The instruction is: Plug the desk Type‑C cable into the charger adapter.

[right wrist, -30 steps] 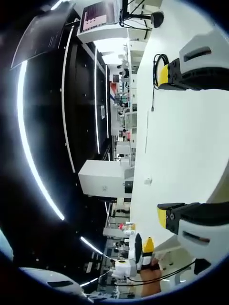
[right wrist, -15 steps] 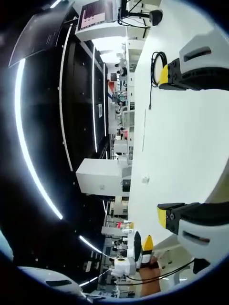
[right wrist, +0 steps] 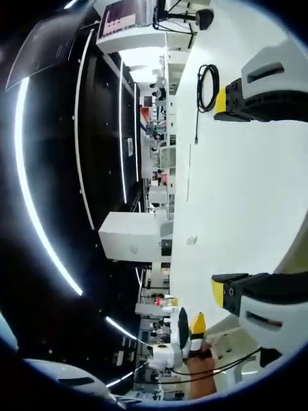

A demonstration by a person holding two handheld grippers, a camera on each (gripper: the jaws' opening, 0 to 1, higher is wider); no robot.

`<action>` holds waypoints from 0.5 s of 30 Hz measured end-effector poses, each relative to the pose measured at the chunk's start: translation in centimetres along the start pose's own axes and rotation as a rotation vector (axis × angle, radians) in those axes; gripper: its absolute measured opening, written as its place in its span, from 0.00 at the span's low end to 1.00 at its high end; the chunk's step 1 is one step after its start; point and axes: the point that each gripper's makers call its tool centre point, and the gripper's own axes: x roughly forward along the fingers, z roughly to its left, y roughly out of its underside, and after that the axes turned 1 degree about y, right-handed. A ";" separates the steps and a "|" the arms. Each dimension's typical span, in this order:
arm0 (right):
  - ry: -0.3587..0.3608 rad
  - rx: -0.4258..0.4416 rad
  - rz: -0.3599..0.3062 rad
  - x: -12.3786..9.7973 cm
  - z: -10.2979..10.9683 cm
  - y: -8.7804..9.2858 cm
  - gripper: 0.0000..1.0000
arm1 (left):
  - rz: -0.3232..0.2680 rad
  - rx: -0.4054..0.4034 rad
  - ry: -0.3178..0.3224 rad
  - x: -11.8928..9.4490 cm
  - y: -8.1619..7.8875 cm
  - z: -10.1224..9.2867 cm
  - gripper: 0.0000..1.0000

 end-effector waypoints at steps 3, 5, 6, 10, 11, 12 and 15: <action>-0.003 0.005 0.005 0.1 0.0 0.2 1.00 | -0.011 -0.010 0.012 0.5 -0.1 0.3 1.00; 0.031 0.020 0.025 -0.2 -0.8 0.6 1.00 | -0.008 -0.010 0.012 0.7 0.0 0.3 1.00; 0.033 0.021 0.023 -0.2 -0.9 0.6 1.00 | -0.003 -0.010 0.013 0.8 0.1 0.4 1.00; 0.005 -0.005 -0.030 0.3 -0.4 -0.5 1.00 | -0.003 -0.012 0.021 1.2 0.1 0.5 1.00; 0.003 -0.007 -0.032 0.3 -0.4 -0.6 1.00 | -0.001 -0.007 0.023 1.3 0.1 0.6 1.00; 0.005 -0.006 -0.030 0.2 -0.3 -0.6 1.00 | 0.001 0.001 0.025 1.4 0.1 0.7 1.00; 0.033 0.021 0.028 0.0 -1.2 0.7 1.00 | 0.007 0.016 0.033 1.8 0.0 0.9 1.00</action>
